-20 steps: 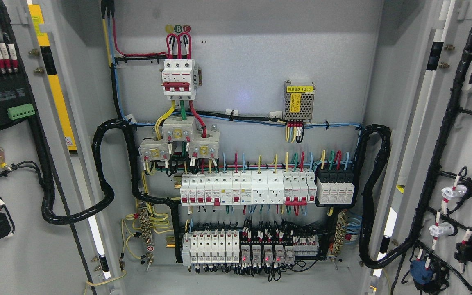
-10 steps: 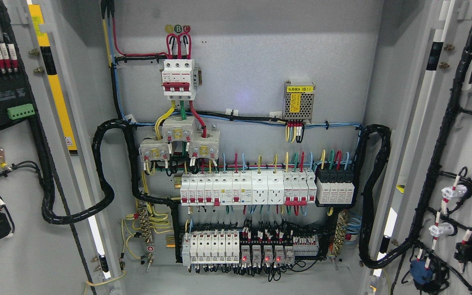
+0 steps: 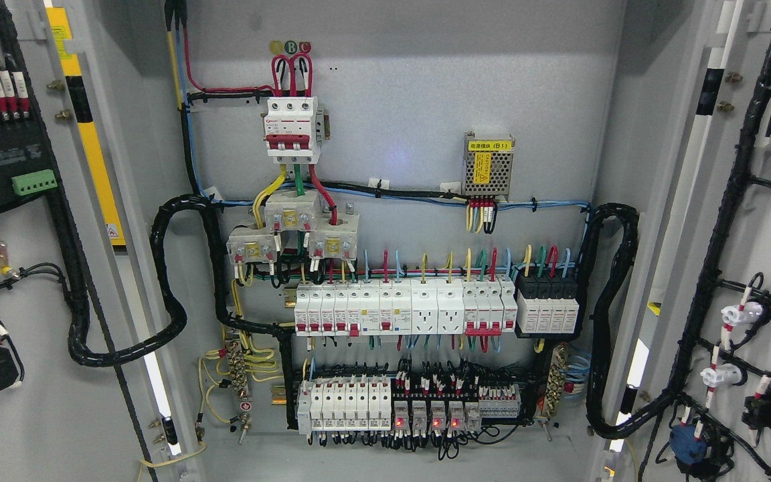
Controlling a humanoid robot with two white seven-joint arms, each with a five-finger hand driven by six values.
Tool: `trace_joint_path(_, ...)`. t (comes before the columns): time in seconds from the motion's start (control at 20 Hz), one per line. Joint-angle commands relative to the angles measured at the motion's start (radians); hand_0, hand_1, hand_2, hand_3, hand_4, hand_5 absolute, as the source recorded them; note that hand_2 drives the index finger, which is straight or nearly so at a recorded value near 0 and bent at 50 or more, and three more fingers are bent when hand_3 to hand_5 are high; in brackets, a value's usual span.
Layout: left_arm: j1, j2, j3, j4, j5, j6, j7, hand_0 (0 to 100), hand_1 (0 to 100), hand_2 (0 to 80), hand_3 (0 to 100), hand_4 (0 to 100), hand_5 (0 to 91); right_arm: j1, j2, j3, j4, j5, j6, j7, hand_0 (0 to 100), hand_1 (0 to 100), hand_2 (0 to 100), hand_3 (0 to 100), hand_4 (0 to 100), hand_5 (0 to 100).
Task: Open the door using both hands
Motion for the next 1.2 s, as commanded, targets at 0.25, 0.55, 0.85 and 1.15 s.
trace_joint_path(0.25,-0.002,-0.059,-0.065,0.23,-0.037,0.031,0.072,0,0,0.0,0,0,0.0,-0.141,0.053,0.009,0.296,0.086,0.236,-0.029,21,9,0,0,0,0)
trace_joint_path(0.55,0.0,-0.067,-0.061,0.233,-0.032,0.044,0.055,0,0,0.0,0,0,0.0,-0.214,0.08,0.008,0.458,0.086,0.259,-0.029,21,9,0,0,0,0)
trace_joint_path(0.85,0.0,-0.07,-0.059,0.235,-0.033,0.044,0.053,0,0,0.0,0,0,0.0,-0.216,0.08,0.0,0.456,0.085,0.348,-0.031,21,9,0,0,0,0)
trace_joint_path(1.15,0.0,-0.072,-0.061,0.233,-0.033,0.042,0.053,0,0,0.0,0,0,0.0,-0.216,0.08,-0.053,0.458,0.085,0.371,-0.031,21,9,0,0,0,0)
